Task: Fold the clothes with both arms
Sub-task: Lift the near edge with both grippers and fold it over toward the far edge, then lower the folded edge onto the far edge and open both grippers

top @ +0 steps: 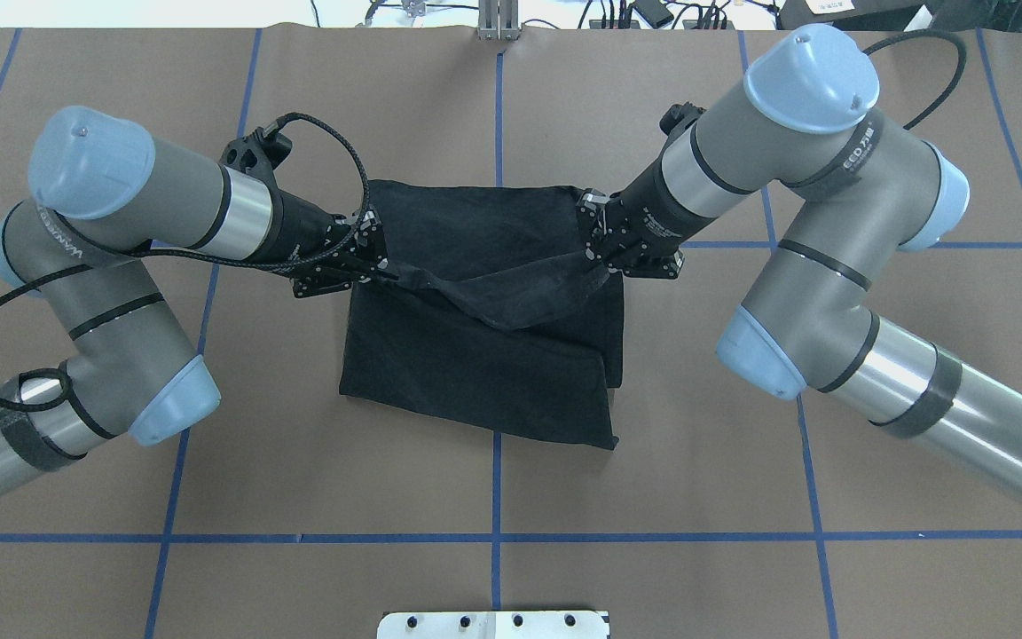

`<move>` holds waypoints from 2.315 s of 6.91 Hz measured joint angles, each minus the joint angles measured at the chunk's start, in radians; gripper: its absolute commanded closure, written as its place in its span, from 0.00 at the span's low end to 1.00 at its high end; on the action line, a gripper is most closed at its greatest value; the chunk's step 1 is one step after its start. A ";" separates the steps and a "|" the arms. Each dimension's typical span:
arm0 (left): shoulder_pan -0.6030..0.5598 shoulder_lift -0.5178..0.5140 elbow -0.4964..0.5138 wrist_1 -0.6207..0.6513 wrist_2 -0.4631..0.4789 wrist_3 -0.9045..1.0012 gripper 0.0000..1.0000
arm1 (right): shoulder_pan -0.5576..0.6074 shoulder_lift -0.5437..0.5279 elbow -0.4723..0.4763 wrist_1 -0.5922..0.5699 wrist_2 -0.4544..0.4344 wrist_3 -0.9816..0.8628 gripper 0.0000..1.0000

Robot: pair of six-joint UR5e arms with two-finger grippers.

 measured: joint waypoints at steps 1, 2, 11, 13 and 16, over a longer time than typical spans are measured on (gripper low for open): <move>-0.024 -0.004 0.041 -0.002 0.001 0.013 1.00 | 0.022 0.046 -0.073 0.001 -0.002 -0.001 1.00; -0.039 -0.008 0.082 -0.008 0.003 0.017 1.00 | 0.037 0.082 -0.136 0.001 -0.004 -0.003 1.00; -0.088 -0.151 0.328 -0.050 0.029 0.014 0.74 | 0.070 0.153 -0.379 0.158 -0.027 -0.004 0.01; -0.088 -0.185 0.365 -0.050 0.031 0.012 0.00 | 0.068 0.156 -0.387 0.160 -0.034 -0.005 0.00; -0.108 -0.224 0.403 -0.047 0.036 0.007 0.00 | 0.079 0.171 -0.396 0.155 -0.039 0.000 0.00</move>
